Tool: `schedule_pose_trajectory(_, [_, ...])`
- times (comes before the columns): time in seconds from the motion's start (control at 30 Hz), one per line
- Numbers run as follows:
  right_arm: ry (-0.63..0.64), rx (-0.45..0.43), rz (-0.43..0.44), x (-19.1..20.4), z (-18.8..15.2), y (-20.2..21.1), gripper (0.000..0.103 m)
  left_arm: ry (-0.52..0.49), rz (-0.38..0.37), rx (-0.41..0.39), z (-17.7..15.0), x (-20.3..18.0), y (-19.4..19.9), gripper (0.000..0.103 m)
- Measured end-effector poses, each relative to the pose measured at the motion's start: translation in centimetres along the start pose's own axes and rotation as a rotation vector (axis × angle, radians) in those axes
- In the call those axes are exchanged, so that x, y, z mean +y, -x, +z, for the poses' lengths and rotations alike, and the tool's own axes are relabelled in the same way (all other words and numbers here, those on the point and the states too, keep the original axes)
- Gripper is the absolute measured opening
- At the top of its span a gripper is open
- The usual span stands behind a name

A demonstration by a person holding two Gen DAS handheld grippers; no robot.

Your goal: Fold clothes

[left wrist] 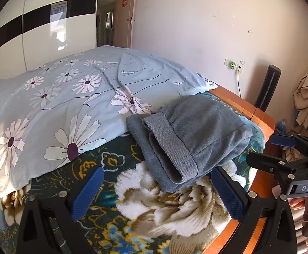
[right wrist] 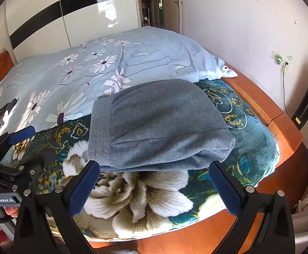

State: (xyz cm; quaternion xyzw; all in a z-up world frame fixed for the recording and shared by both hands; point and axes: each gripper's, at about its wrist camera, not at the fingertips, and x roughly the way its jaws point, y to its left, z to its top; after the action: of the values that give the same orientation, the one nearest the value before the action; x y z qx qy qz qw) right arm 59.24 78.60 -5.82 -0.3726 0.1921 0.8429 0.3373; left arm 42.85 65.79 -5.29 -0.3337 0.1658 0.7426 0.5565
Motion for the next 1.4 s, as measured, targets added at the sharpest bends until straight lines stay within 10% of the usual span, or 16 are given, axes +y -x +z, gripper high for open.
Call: schedule_pose_trajectory(1.4, [-0.012,0.095,0.003,1.5,0.1,2.2,0.103,0.003,0.055,0.081,0.0,-0.2,1.6,0.103])
